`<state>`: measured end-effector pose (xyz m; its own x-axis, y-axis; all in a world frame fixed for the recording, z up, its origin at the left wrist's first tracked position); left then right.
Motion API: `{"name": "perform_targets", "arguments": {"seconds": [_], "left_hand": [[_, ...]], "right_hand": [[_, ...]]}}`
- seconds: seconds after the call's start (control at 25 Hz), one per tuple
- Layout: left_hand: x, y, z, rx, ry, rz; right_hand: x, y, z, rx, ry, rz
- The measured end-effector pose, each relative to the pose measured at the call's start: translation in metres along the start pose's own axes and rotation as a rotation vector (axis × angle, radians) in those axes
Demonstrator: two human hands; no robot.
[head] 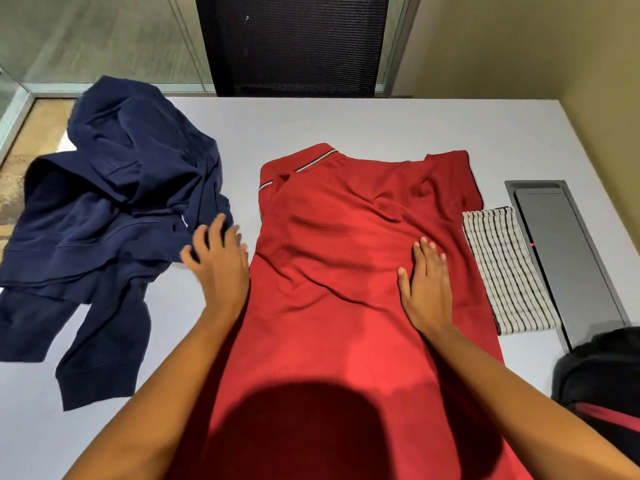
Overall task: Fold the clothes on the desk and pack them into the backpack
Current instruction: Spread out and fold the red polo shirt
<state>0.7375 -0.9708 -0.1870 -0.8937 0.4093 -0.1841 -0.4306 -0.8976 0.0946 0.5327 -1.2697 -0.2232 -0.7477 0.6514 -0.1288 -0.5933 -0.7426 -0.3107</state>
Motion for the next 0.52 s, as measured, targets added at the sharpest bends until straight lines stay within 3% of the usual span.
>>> {"name": "perform_targets", "arguments": {"seconds": [0.08,0.2,0.28,0.36,0.44,0.52], "left_hand": [[-0.006,0.030,0.003,0.183,-0.030,0.025],[-0.007,0.076,0.000,0.440,-0.158,0.243],[0.001,0.118,0.006,0.454,-0.132,0.064],[0.020,0.151,0.011,0.379,-0.063,-0.235],[0.047,0.173,0.002,0.228,-0.076,-0.498],[0.068,0.180,-0.002,0.172,-0.101,-0.647]], "right_hand": [[0.002,-0.023,0.013,-0.142,0.117,0.023],[0.006,-0.071,0.039,-0.294,0.279,0.102],[-0.001,-0.099,0.056,-0.411,0.335,0.127],[-0.014,-0.122,0.066,-0.552,0.307,0.178],[-0.032,-0.137,0.063,-0.586,0.146,0.201],[-0.044,-0.142,0.044,-0.405,-0.018,0.226]]}}
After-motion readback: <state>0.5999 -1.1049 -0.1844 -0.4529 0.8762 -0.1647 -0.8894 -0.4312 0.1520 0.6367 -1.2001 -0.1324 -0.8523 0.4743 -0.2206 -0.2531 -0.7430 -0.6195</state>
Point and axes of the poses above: each hand's wrist, its own x-axis away from the middle knuckle, its own z-axis out of the back of the hand, y = z × x, the point moved 7 cm from there along -x, towards the middle knuckle, and after that the axes turned 8 degrees about -z, right-handed, at the moved point
